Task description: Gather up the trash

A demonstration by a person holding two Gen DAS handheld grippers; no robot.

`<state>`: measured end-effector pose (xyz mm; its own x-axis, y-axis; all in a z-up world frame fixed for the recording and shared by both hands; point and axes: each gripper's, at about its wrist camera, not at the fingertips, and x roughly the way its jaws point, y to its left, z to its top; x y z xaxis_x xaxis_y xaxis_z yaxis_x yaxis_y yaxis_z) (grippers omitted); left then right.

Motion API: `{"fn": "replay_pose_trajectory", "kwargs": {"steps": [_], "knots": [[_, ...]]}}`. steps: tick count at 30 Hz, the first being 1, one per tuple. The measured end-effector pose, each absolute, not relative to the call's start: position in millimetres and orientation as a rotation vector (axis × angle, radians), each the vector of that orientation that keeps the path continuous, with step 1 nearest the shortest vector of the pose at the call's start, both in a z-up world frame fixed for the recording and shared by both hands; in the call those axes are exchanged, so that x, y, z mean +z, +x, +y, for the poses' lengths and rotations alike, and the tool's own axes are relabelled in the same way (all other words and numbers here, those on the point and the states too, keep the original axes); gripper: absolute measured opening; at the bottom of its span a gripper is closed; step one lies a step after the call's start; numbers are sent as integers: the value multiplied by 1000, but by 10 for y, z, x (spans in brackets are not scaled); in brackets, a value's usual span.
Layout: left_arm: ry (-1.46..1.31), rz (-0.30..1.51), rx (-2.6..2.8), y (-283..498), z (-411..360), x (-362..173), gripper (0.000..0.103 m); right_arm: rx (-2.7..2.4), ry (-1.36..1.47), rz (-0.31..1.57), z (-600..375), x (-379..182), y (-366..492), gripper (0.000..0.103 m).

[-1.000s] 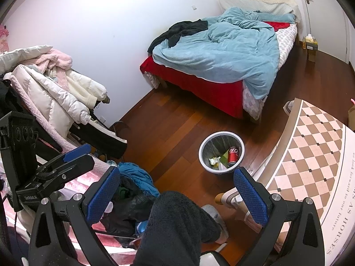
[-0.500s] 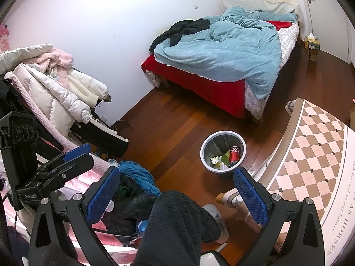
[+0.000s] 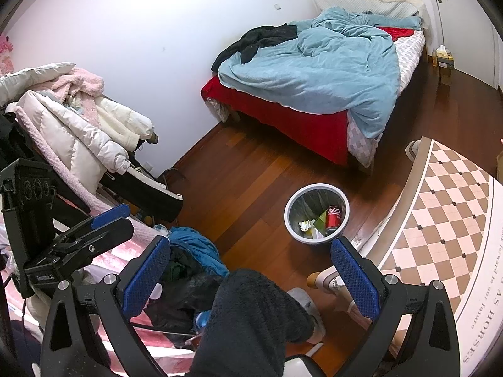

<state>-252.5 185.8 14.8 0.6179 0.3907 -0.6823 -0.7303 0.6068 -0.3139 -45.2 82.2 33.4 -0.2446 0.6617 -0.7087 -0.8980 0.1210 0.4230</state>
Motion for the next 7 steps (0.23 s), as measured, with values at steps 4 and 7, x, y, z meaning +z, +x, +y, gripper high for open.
{"fn": "replay_pose_trajectory", "kwargs": {"steps": [4, 7], "knots": [[-625, 597, 699, -2518, 1846, 133, 103, 1505, -308, 1041, 832, 310, -447, 103], [-626, 596, 704, -2503, 1831, 109, 103, 1506, -309, 1040, 838, 299, -440, 103]]}}
